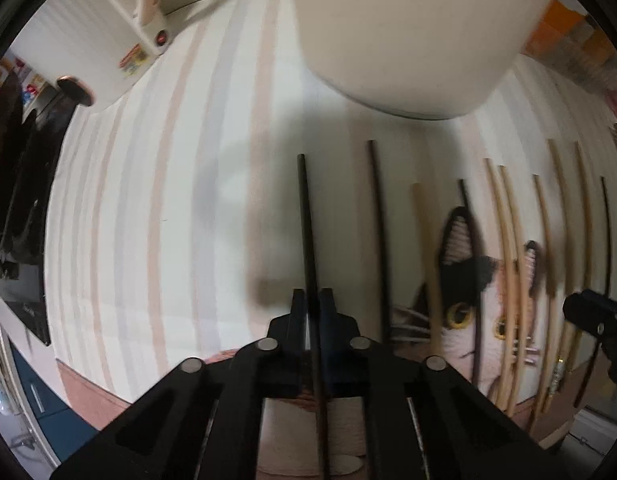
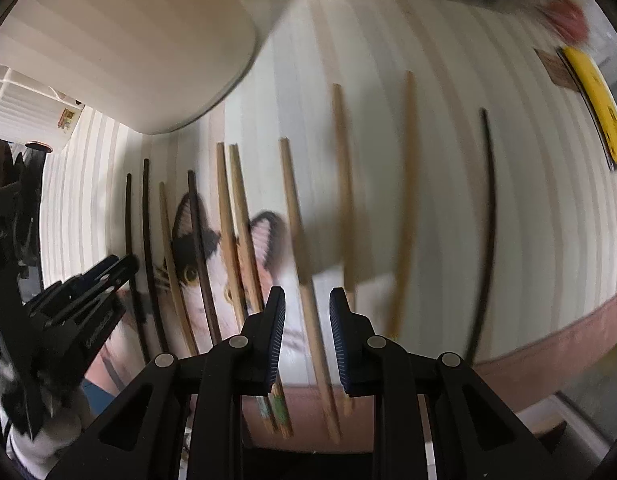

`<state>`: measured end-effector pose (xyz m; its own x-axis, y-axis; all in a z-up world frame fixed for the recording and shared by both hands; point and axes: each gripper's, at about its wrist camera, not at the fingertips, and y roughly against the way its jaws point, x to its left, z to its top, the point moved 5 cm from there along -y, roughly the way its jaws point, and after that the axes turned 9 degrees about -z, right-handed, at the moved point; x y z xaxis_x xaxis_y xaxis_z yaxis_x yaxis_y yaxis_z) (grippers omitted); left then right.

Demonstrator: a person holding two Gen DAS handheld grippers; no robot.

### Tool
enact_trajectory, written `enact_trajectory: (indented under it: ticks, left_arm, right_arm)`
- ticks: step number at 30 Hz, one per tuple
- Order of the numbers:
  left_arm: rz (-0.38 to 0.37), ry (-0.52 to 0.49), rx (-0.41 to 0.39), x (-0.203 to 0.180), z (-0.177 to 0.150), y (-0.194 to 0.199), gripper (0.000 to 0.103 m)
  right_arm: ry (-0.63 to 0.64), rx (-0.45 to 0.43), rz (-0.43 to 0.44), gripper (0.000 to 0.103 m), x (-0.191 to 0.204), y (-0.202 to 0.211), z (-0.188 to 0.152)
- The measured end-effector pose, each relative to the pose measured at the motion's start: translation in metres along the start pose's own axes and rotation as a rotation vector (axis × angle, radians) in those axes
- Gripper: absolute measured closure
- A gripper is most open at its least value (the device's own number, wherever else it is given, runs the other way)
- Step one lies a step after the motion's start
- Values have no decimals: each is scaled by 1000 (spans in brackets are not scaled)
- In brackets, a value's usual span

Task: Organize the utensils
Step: 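Lower left tool onto a black chopstick while right tool lowers onto a wooden chopstick, then close left tool on the black chopstick while right tool closes on the wooden one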

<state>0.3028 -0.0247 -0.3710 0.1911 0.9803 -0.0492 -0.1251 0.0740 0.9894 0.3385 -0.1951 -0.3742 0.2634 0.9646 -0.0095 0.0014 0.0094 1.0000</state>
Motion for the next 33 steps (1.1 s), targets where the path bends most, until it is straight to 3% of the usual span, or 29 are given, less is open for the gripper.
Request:
enact_trajectory:
  ticks: [7,9,10,18,27,33]
  left_arm:
    - [19,30,2,21,-13,9,99]
    - [15,36,5,25,-14,8,99]
    - [14,36,5,25,-13,7,99]
    - [2,35,15,45,10,0,99]
    - [-15,18,66,54,34,-4,99]
    - [-19,17,12,58,47,-6,99]
  right_arm:
    - [88,59,-105,80,15,-24,8]
    - [102,45,-136,94,18,-23,11]
    - [100,44,-163,96,17,-22,11]
    - [98,78,-192,96,9,-18,9]
    - [120,179,-213,95,13,-20,19]
    - [112,205,-229,94,26,-31,29]
